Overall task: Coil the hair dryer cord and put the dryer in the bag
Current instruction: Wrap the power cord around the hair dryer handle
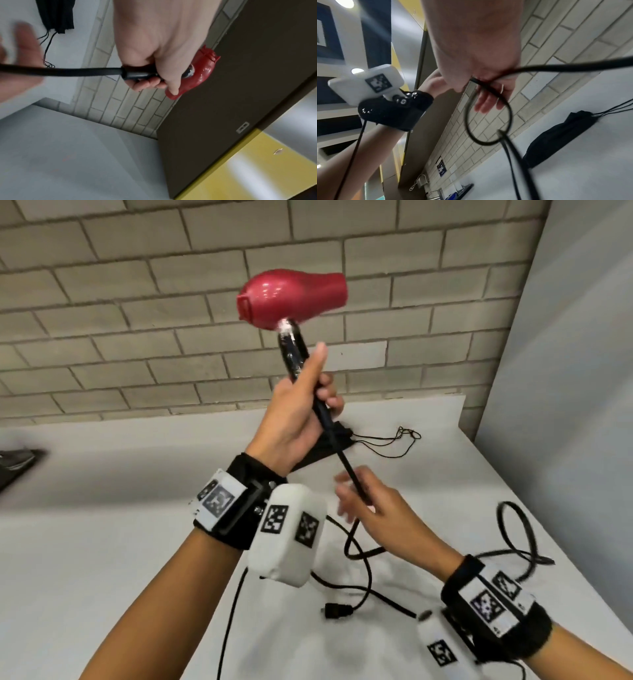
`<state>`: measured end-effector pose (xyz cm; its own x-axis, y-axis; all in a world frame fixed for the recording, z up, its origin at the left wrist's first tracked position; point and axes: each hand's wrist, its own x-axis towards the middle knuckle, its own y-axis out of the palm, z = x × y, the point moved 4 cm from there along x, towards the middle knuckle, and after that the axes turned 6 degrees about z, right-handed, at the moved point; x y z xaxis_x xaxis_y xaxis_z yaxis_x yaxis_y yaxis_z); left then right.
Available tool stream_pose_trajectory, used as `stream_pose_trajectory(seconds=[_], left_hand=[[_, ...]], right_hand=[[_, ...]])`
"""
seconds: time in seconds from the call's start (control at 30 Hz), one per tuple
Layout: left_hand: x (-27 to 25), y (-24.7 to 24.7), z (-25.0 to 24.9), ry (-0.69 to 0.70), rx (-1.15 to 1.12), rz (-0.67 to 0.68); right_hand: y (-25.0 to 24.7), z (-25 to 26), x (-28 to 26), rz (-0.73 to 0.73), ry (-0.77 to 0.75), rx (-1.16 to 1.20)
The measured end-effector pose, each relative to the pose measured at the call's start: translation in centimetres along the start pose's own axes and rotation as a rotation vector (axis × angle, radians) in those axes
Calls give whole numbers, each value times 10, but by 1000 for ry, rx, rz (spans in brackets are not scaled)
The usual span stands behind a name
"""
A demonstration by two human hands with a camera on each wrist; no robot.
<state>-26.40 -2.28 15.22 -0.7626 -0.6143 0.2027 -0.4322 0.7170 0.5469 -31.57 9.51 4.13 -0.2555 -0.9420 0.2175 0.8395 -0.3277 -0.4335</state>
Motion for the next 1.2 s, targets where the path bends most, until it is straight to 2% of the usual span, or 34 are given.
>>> stream_pose_trajectory(seconds=[0.13, 0.23, 0.27, 0.33, 0.4, 0.43, 0.47, 0.5, 0.53, 0.6, 0.63, 0.67, 0.73, 0.83, 0.97, 1.07, 1.13, 1.2], left_hand=[[-14, -18, -14, 79, -30, -91], [-26, -34, -7, 23, -70, -155], [-30, -37, -1, -46, -93, -173], [-40, -42, 12, -271, -57, -170], [-52, -48, 24, -517, 133, -108], [-57, -52, 26, -583, 317, -66], [-60, -55, 26, -575, 548, -39], [-61, -57, 22, -484, 768, -41], [-61, -56, 16, -327, 932, -78], [-56, -49, 3, 14, 1104, -159], [-53, -43, 0, 128, 1128, -147], [-49, -34, 1, 181, 1114, -91], [-41, -16, 11, 160, 991, 58], [-33, -4, 15, 97, 884, 131], [-34, -8, 18, 90, 1190, 239], [-44, -4, 20, 141, 1363, 310], [-46, -11, 11, 156, 1372, 277], [-50, -24, -2, 137, 1335, 253]], right_hand=[[-39, 29, -8, -161, -203, -79], [-75, 77, 5, -206, -375, -253], [-83, 91, 14, -211, -405, -306], [-94, 113, 35, -216, -457, -392], [-99, 123, 57, -199, -486, -496], [-101, 124, 67, -179, -484, -549], [-102, 123, 75, -156, -472, -607], [-102, 121, 81, -133, -459, -667], [-99, 117, 84, -108, -447, -720], [-92, 108, 85, -59, -441, -784], [-87, 103, 84, -40, -441, -802], [-84, 98, 83, -27, -440, -815], [-78, 92, 79, -10, -445, -833], [-79, 88, 76, 20, -435, -874], [-95, 73, 67, 181, -409, -1143], [-109, 63, 60, 249, -366, -1184], [-132, 58, 60, 206, -336, -1160], [-165, 51, 60, 104, -287, -1188]])
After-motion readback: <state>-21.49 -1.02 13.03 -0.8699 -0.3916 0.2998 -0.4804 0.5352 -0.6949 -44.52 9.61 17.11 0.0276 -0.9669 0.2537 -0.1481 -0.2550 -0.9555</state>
